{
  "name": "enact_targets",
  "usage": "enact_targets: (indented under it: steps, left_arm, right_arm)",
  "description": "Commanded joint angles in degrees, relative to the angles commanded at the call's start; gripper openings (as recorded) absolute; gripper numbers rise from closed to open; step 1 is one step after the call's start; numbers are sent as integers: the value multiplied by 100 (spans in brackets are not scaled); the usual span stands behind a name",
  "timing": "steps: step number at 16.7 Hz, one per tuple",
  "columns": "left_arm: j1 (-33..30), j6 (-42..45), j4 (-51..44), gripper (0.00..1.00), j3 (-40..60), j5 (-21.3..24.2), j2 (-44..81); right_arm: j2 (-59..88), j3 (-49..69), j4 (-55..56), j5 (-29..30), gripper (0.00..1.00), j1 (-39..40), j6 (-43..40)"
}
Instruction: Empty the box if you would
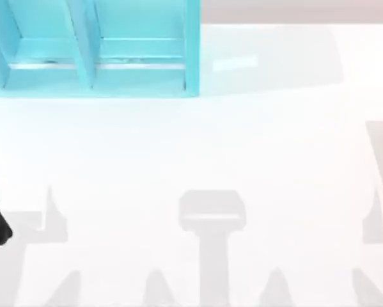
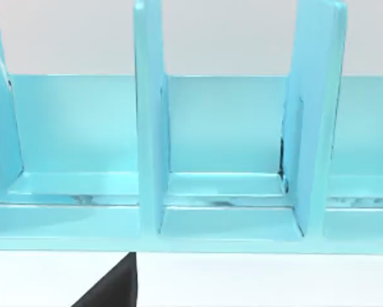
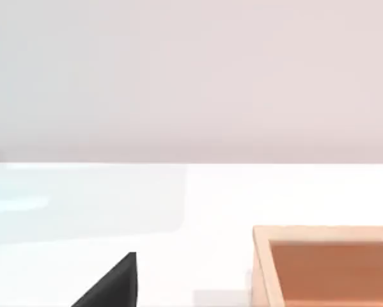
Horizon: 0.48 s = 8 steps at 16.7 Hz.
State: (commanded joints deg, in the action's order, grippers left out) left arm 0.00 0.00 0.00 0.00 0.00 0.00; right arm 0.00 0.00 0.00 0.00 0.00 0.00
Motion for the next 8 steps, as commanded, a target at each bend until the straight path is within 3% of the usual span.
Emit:
enact_targets:
  steps: [4, 8]
  left_arm:
    - [0, 0, 0, 100, 0, 0, 0]
    - [0, 0, 0, 100, 0, 0, 0]
  right_arm:
    - [189, 187, -186, 2, 100, -79, -74]
    - [1288, 1197, -1170, 6, 100, -472, -449]
